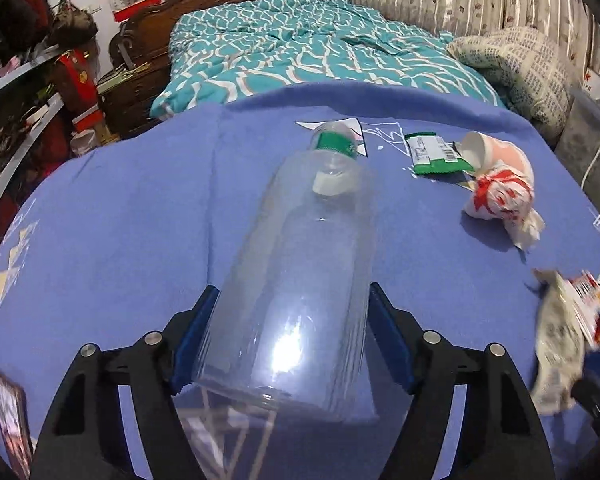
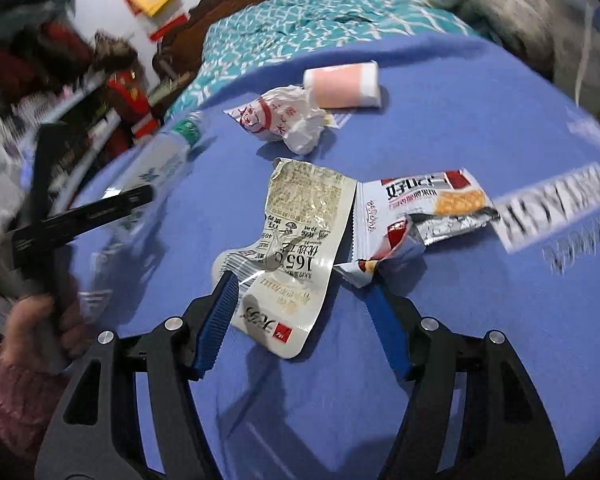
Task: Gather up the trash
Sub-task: 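Grasp the clear plastic bottle with the left tool while the right tool grasps the silver wrapper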
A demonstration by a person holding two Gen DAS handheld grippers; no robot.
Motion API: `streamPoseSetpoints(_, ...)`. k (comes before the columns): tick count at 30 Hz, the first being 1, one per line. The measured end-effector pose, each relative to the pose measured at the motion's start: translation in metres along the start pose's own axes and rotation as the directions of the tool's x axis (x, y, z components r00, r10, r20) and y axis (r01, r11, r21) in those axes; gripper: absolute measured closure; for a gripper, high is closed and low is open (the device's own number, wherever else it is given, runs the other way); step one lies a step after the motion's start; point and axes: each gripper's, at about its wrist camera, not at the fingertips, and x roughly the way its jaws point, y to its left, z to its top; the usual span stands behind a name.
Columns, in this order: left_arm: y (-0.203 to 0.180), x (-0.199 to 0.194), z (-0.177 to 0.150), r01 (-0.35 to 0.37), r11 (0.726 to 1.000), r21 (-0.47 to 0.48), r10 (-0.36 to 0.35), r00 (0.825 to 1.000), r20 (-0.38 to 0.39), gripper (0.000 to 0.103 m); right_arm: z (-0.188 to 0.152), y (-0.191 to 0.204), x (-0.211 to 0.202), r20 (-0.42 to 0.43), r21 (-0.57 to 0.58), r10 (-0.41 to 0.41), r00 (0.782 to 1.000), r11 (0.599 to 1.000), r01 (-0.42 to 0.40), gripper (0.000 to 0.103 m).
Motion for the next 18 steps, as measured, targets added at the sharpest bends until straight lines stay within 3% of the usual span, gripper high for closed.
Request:
streamPoseSetpoints(3, 0.002, -0.014, -0.017, 0.008, 1.0, -0.026, -0.008, 1.0, 0.008, 0.035, 0.007, 0.007, 0.01, -0.002, -0.039, -0.019, 1.0, 0.999, 0.019, 0.038)
streamPoseSetpoints(5, 0.002, -0.025, -0.03, 0.021, 0.999, -0.04, -0.021, 1.0, 0.01, 0.036, 0.006, 0.014, 0.011, -0.001, -0.071, -0.02, 1.0, 0.997, 0.02, 0.065)
streamPoseSetpoints(8, -0.001, -0.038, -0.046, 0.029, 0.999, -0.042, -0.028, 0.999, 0.015, 0.036, 0.003, 0.025, 0.011, 0.007, -0.106, -0.005, 1.0, 0.994, 0.006, 0.079)
streamPoseSetpoints(15, -0.009, -0.05, -0.06, 0.072, 0.997, -0.036, -0.072, 0.997, 0.008, 0.038, -0.012, 0.048, -0.009, 0.034, -0.15, 0.085, 0.996, 0.985, -0.079, 0.081)
streamPoseSetpoints(18, -0.012, -0.054, -0.064, 0.119, 0.992, -0.047, -0.12, 0.993, -0.004, 0.04, -0.017, 0.045, -0.015, 0.015, -0.115, 0.152, 0.988, 0.982, -0.149, 0.078)
